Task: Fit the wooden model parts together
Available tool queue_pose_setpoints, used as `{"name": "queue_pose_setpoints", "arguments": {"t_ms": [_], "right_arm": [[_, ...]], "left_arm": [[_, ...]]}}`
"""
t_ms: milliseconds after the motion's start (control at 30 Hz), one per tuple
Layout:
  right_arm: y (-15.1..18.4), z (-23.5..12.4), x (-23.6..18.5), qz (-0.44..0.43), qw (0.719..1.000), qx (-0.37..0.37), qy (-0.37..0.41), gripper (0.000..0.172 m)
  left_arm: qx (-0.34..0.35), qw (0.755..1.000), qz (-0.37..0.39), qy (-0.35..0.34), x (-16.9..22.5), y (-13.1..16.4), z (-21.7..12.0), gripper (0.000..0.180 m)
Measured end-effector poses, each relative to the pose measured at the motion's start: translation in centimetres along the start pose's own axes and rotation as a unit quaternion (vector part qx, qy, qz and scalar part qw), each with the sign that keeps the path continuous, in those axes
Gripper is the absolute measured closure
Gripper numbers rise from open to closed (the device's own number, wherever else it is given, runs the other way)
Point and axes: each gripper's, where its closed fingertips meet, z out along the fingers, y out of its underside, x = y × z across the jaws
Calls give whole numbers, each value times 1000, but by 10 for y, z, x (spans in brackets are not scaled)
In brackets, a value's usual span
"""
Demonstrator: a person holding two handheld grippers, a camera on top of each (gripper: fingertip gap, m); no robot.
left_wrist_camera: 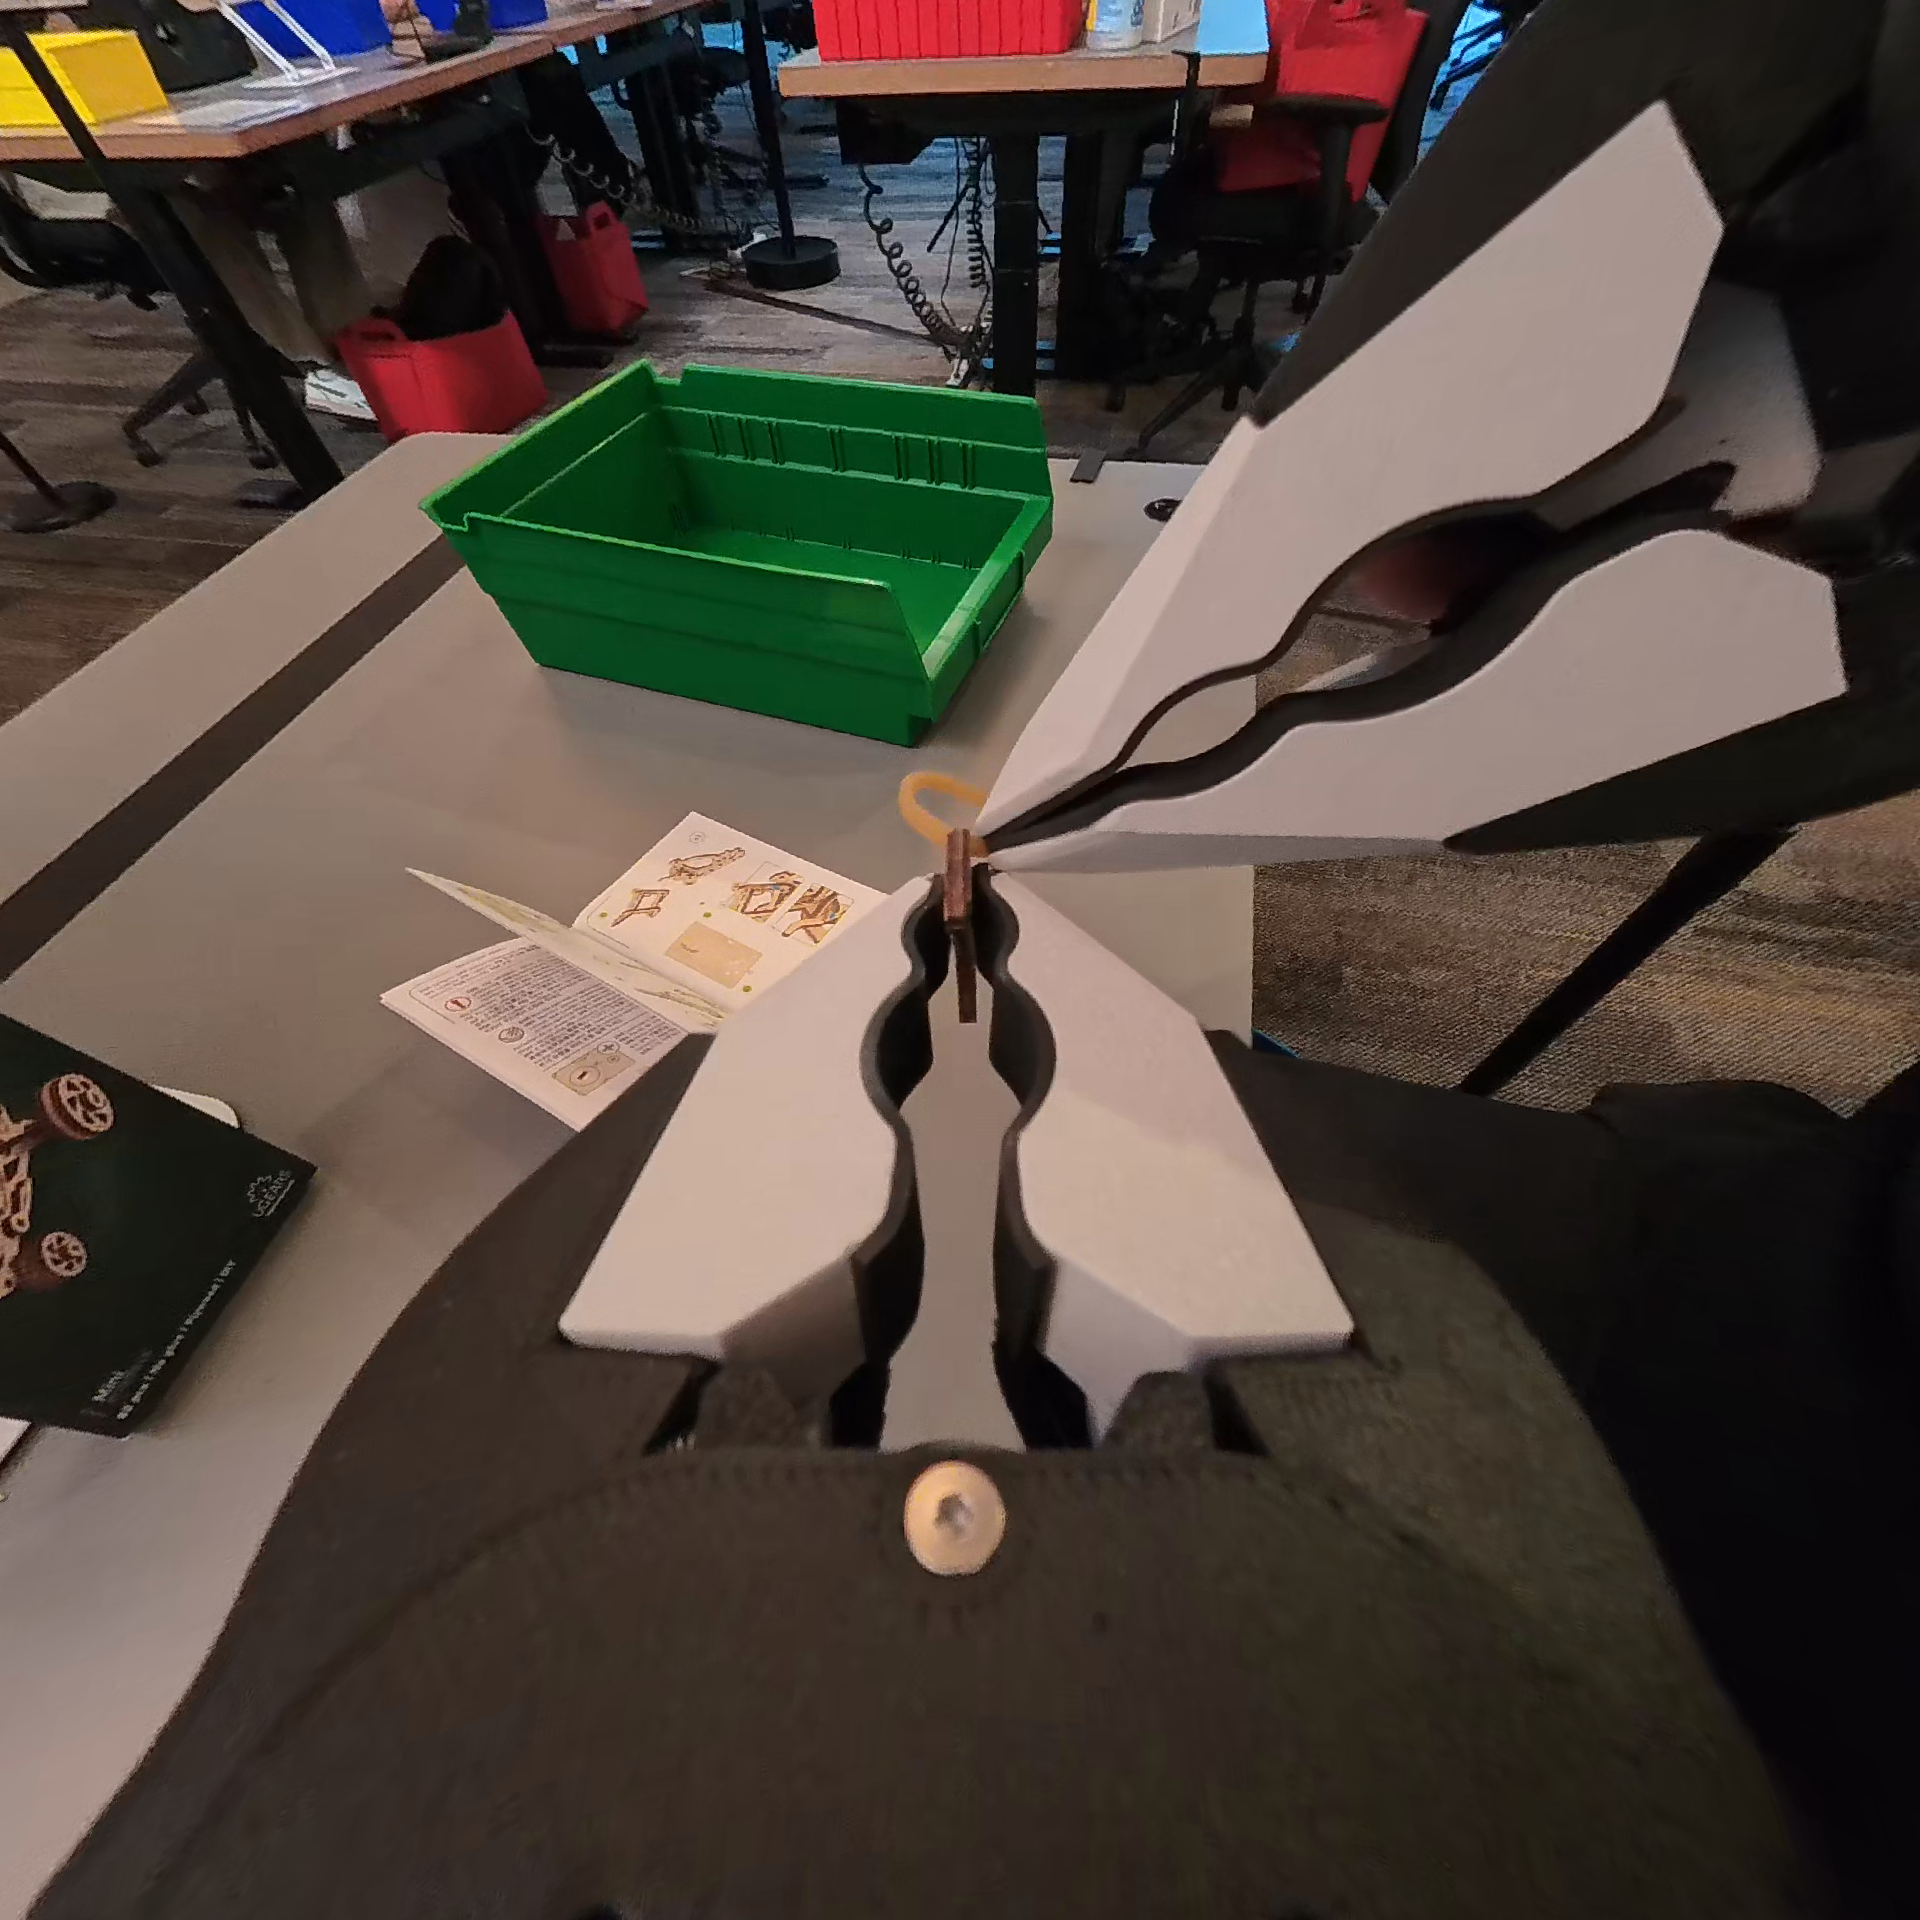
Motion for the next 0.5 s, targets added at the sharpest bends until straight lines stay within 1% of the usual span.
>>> {"name": "queue_pose_setpoints", "arguments": {"t_ms": [233, 433, 500], "right_arm": [[2, 1, -1, 5, 1000, -4, -11, 172], [2, -1, -3, 55, 997, 14, -56, 172], [2, -2, -4, 60, 996, 19, -66, 172]], "left_arm": [[-7, 1000, 19, -10, 0, 2, 2, 179], [-13, 998, 62, -28, 0, 1, 1, 179], [-13, 996, 78, -34, 1, 1, 1, 179]]}}
